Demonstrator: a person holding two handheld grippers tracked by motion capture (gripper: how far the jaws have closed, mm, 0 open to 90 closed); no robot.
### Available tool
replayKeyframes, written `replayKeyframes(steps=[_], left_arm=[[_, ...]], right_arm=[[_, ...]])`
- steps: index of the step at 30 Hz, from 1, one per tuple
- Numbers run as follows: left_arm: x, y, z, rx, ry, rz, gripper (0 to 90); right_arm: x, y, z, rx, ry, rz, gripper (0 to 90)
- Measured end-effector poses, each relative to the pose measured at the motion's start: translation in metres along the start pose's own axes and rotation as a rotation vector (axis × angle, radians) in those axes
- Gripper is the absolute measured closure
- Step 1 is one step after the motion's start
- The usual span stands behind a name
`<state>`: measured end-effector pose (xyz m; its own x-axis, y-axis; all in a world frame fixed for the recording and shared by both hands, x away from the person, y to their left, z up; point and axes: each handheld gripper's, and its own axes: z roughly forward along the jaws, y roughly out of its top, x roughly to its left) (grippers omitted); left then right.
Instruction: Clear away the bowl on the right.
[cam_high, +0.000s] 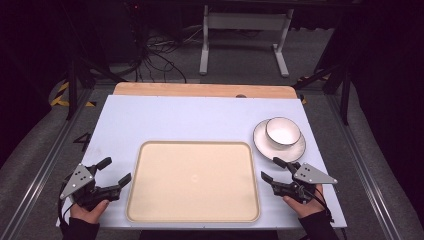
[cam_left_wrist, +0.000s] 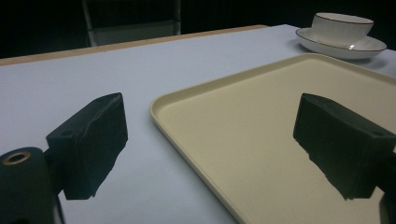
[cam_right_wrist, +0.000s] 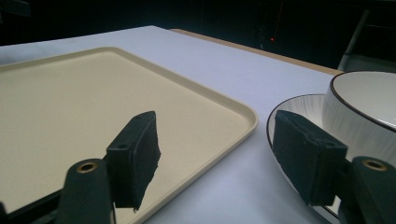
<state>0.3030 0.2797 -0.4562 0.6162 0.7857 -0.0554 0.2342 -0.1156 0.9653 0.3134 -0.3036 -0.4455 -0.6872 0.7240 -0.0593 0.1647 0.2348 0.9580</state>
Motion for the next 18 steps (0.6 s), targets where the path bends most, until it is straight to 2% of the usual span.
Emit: replayKeyframes(steps=[12,18], left_arm=[[0.0006,0.0009,0.0001,0.004,0.006,0.004,11.1],[-0.0007,0.0013,0.0002,0.006,0.009,0.006,11.2]], right_arm=[[0.0008,0.0004,-0.0005,0.001,0.002,-0.004,31.6],[0.0008,0.0068,0.0006,0.01,0.007,-0.018,31.6]])
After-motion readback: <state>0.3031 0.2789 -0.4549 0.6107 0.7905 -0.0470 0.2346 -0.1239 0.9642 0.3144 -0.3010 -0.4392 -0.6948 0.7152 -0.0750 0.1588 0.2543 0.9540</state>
